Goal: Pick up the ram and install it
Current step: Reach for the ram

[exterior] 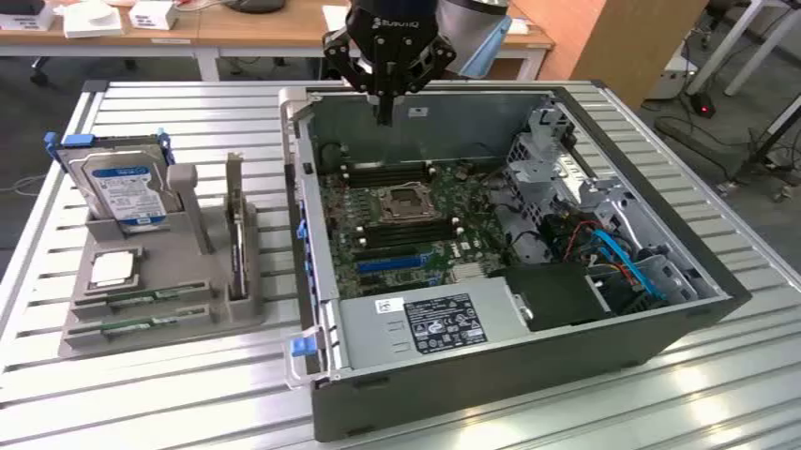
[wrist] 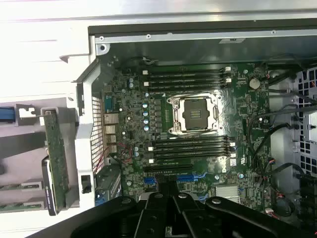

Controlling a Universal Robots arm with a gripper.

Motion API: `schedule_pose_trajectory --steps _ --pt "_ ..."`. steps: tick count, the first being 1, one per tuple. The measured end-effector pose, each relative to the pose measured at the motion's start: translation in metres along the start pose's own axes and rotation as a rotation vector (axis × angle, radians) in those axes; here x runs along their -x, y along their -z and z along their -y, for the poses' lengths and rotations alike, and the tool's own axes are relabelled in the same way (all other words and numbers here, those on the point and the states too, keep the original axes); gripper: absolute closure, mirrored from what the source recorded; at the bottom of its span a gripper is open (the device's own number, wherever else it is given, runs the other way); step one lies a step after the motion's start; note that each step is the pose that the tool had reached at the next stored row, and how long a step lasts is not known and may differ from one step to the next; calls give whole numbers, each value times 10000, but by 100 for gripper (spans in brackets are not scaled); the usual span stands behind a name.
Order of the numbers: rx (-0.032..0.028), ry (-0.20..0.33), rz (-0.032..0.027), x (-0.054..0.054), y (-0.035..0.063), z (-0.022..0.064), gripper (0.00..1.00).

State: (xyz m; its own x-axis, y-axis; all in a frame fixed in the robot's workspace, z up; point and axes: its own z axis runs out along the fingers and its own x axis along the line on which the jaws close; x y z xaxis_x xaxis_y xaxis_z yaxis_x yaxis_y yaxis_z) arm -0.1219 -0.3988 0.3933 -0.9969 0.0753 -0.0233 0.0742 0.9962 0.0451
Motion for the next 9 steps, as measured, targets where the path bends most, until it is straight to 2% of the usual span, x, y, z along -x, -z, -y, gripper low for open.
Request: schedule_pose_trajectory --steps 9 --pt "0 0 0 0 0 0 91"
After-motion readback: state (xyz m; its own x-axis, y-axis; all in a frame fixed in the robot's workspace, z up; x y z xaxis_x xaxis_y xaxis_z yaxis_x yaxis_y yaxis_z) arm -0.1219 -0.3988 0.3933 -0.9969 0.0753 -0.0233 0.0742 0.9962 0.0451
